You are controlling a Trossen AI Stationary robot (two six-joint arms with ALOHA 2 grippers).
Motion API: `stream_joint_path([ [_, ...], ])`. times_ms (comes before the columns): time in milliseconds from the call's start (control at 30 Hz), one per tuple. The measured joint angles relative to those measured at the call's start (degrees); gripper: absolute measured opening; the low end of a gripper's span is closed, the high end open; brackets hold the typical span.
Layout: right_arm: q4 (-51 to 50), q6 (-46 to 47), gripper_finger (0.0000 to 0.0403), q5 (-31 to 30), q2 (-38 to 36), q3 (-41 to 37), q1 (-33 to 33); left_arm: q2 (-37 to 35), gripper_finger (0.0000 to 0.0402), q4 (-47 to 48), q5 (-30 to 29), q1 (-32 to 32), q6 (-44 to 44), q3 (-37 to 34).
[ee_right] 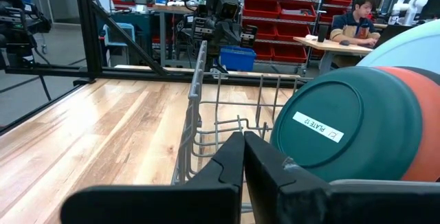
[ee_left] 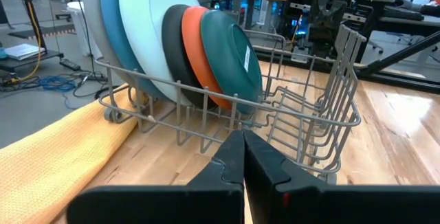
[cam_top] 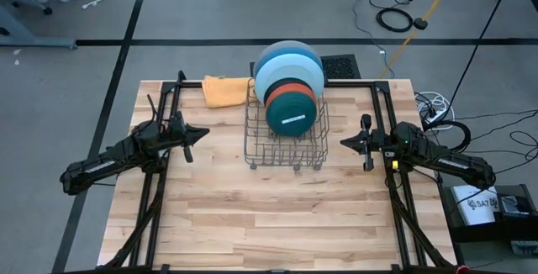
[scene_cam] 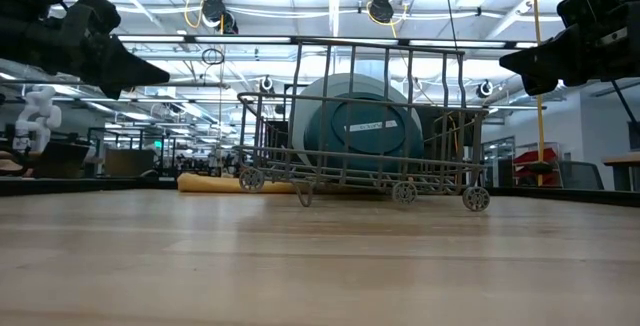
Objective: Sort dishes
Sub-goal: Return to Home Position
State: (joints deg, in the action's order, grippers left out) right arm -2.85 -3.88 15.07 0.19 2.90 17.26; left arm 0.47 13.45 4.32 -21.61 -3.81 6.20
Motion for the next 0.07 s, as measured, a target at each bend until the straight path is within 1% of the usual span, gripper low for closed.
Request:
stream_joint_path([
  [67, 0.0, 0.0, 0.0006, 0.0, 0.0, 0.0, 0.0, 0.0, 0.0, 0.0, 0.0, 0.0, 0.0, 0.0],
])
